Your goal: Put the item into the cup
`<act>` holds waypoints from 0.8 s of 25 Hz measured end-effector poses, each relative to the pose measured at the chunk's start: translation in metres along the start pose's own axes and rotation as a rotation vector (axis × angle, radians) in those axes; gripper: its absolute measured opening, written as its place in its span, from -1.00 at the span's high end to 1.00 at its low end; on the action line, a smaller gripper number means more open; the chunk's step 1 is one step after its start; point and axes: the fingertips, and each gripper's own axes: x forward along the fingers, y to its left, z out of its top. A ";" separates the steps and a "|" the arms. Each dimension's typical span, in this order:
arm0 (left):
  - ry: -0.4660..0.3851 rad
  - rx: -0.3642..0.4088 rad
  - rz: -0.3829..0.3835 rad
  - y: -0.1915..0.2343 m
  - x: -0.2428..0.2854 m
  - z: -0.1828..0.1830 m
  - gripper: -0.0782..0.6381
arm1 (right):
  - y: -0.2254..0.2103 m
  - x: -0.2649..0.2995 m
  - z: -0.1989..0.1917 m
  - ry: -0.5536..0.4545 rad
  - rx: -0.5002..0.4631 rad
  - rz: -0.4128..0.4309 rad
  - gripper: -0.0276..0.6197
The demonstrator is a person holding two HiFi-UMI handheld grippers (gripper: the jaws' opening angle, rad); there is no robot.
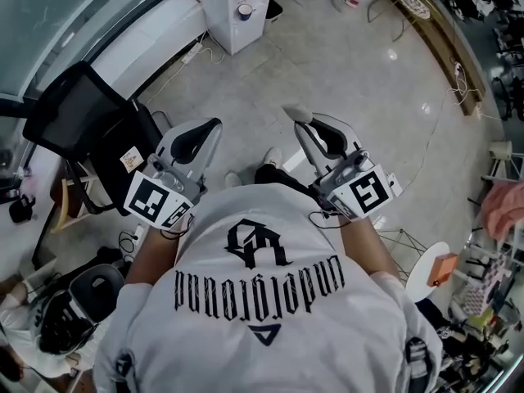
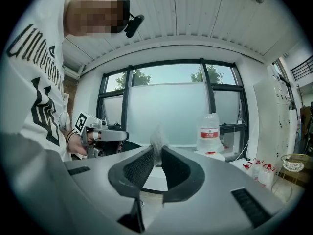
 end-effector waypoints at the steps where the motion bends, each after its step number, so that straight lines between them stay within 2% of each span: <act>1: 0.003 -0.001 0.002 0.001 0.006 -0.001 0.74 | -0.007 0.000 0.000 0.000 0.004 -0.001 0.74; 8: 0.020 -0.010 0.029 0.010 0.063 -0.001 0.74 | -0.072 -0.002 -0.002 0.010 0.011 0.023 0.74; 16: 0.027 -0.012 0.109 0.010 0.131 -0.009 0.74 | -0.152 -0.015 -0.011 0.012 0.026 0.082 0.74; 20: 0.037 -0.014 0.143 0.017 0.151 -0.011 0.74 | -0.176 -0.010 -0.015 0.016 0.026 0.111 0.74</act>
